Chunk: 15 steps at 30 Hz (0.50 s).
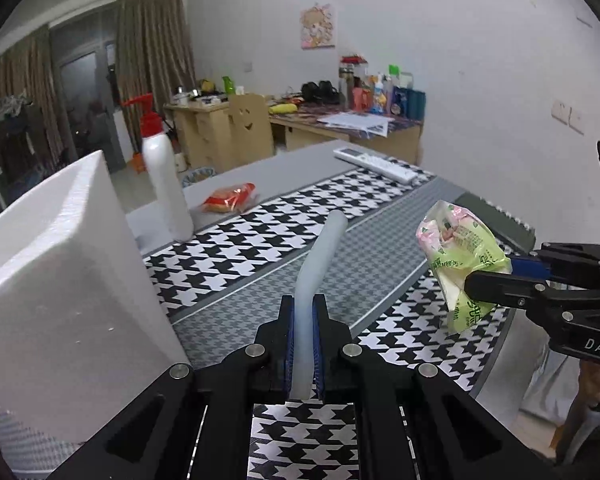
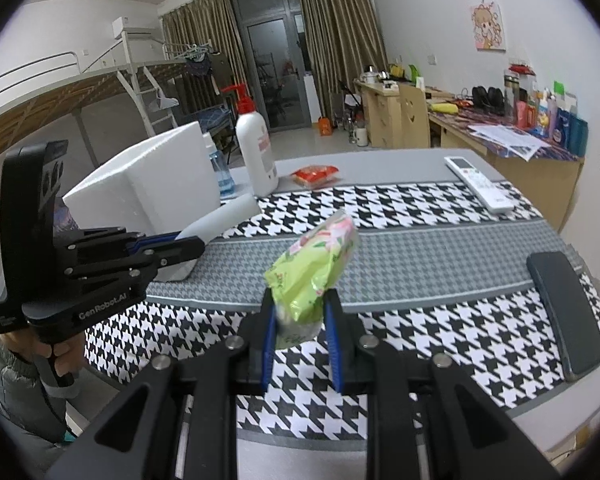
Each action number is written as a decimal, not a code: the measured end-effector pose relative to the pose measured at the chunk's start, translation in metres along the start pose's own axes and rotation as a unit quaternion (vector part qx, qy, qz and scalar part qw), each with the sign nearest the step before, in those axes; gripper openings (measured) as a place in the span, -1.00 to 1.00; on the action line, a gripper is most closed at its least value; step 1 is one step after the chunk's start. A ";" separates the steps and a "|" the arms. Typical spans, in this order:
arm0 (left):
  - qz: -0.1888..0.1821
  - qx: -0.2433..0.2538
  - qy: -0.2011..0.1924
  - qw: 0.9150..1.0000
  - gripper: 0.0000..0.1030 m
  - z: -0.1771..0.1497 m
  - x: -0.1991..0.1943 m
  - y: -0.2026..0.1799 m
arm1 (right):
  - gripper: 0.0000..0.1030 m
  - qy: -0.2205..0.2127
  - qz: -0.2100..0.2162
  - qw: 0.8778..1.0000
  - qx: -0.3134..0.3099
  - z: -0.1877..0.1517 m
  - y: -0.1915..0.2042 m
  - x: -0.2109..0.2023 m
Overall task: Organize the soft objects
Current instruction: 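Lift the foam stick and green packet and carry both toward the foam box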
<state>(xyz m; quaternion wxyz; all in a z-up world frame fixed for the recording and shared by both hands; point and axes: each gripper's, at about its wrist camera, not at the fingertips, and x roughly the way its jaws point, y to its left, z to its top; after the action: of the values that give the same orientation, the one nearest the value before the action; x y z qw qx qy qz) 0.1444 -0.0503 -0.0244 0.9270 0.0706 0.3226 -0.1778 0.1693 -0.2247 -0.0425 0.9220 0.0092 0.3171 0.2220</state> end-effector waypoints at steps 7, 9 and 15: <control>0.012 -0.034 -0.025 0.999 -0.83 -0.003 -0.017 0.010 | -0.49 -0.012 0.006 1.000 -0.015 0.010 0.007 -0.003; 0.016 -0.031 -0.029 0.999 -0.83 -0.003 -0.020 0.012 | -0.49 -0.016 0.007 1.000 -0.020 0.012 0.010 -0.003; 0.031 -0.042 -0.047 0.998 -0.83 -0.002 -0.034 0.018 | -0.49 -0.032 0.019 0.999 -0.031 0.021 0.016 -0.004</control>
<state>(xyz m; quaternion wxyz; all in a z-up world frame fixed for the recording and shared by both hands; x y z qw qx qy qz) 0.1256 -0.0233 -0.0044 0.9482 0.0335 0.2837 -0.1386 0.1726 -0.2092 -0.0215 0.9272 -0.0067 0.2799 0.2487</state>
